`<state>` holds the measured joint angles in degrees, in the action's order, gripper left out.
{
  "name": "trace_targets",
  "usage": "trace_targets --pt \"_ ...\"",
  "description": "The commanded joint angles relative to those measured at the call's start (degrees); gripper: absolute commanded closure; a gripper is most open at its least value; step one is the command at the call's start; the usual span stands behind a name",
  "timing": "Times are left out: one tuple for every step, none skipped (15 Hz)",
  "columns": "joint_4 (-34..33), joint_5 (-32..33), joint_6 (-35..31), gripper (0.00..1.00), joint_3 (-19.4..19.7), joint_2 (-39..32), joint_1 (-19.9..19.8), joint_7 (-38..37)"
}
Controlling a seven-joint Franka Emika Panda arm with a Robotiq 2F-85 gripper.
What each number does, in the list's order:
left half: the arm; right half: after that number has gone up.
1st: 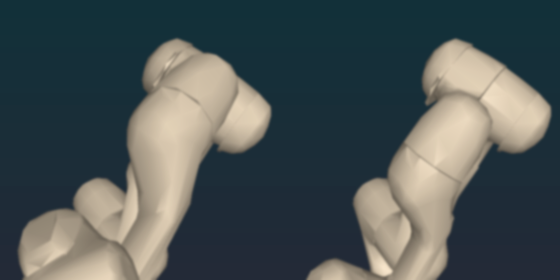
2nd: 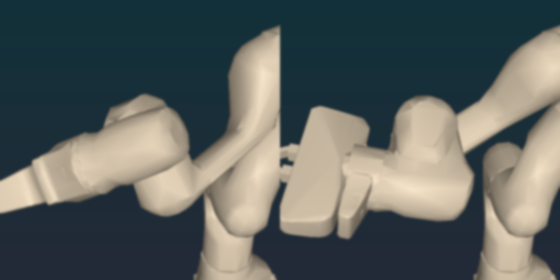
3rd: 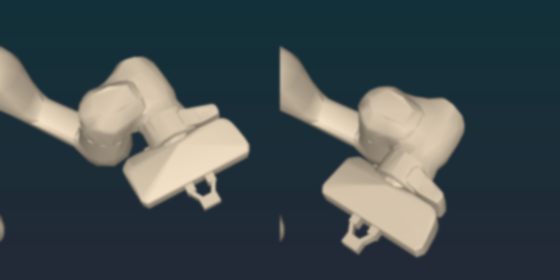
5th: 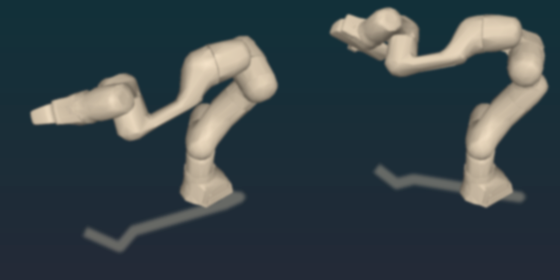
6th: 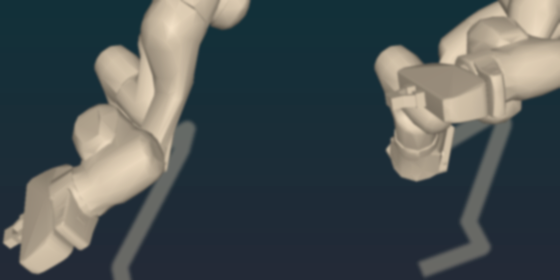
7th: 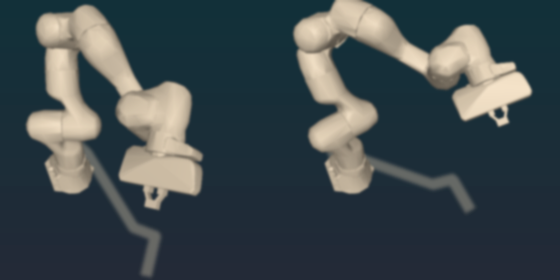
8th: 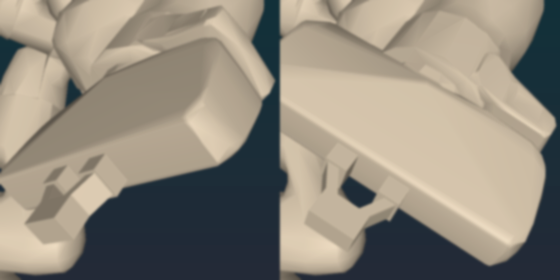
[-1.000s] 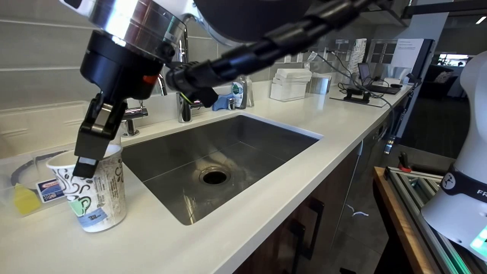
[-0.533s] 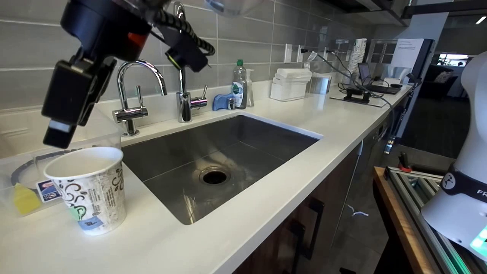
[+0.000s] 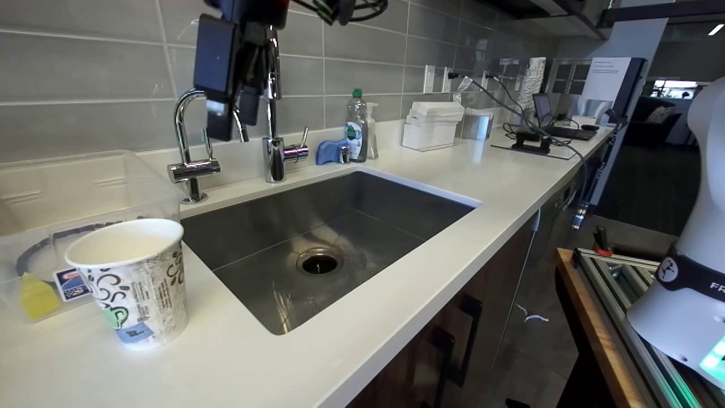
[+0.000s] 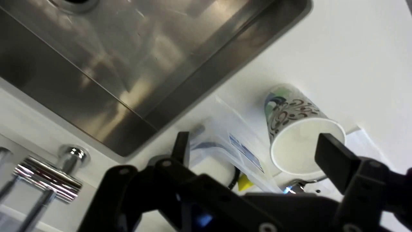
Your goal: Empty the cup
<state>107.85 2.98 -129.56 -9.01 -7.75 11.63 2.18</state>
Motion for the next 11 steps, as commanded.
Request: trace_targets --pt "0.99 1.11 9.32 0.0 1.34 4.8 -1.17 -8.16" --pt "1.4 1.12 11.04 0.0 1.87 6.06 -1.83 -10.12" --pt "1.62 1.46 12.59 0.0 2.36 7.08 -2.42 -12.24" --pt "2.18 1.37 13.58 0.0 2.94 8.19 -3.15 -13.98" --pt "2.25 0.65 15.33 0.0 3.34 9.1 -3.82 -15.66" --pt "3.81 -1.12 13.88 0.0 4.01 10.19 -4.76 -15.93" --pt "0.51 0.33 13.89 0.0 3.03 7.41 -3.97 -13.45" --pt "0.63 0.26 13.91 0.0 3.27 7.9 -4.5 -13.34" --pt "0.62 0.26 13.82 0.0 3.28 7.97 -4.61 -13.22" --pt "0.6 0.26 13.82 0.0 3.15 7.88 -4.54 -13.22" --pt "0.52 0.26 13.91 0.0 2.99 7.74 -4.41 -13.23"
